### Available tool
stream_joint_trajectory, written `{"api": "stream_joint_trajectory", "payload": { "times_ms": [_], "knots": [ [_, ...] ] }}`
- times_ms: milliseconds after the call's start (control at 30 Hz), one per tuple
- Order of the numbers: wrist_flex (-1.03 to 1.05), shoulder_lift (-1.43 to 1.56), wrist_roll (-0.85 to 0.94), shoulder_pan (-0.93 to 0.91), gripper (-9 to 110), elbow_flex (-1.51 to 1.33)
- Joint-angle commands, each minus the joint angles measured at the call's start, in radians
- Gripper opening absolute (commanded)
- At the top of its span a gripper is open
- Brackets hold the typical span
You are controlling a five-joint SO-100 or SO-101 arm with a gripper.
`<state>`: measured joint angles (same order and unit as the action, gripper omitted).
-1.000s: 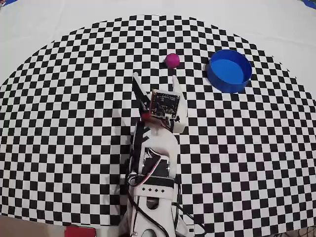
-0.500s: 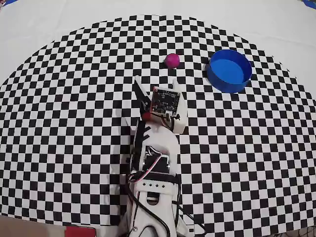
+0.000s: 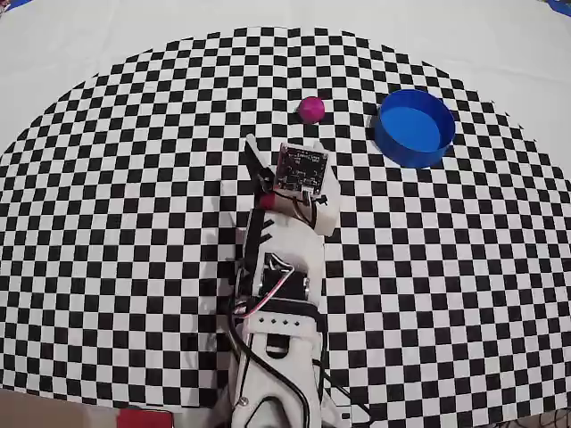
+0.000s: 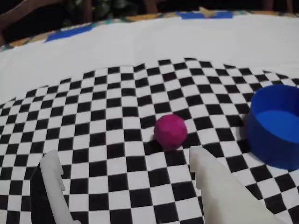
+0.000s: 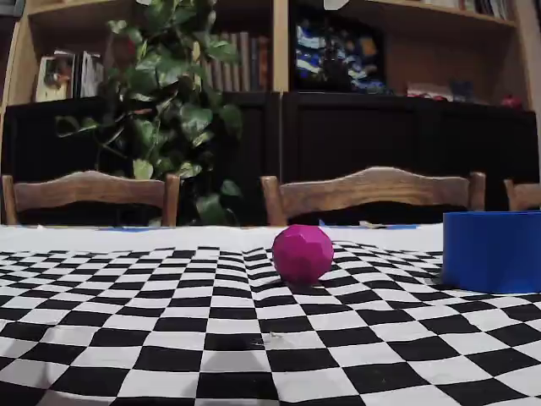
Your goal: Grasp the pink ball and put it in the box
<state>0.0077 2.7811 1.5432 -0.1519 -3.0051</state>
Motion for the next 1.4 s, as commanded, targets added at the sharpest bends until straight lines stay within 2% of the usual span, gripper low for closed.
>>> {"api": "stream_joint_trajectory", "payload": {
  "times_ms": [0,1367],
  "knots": [
    [-0.008,-0.038,0.009,-0.008,32,0.063],
    [-0.051,-0.614,0.009,-0.037,32,0.4]
  ]
}}
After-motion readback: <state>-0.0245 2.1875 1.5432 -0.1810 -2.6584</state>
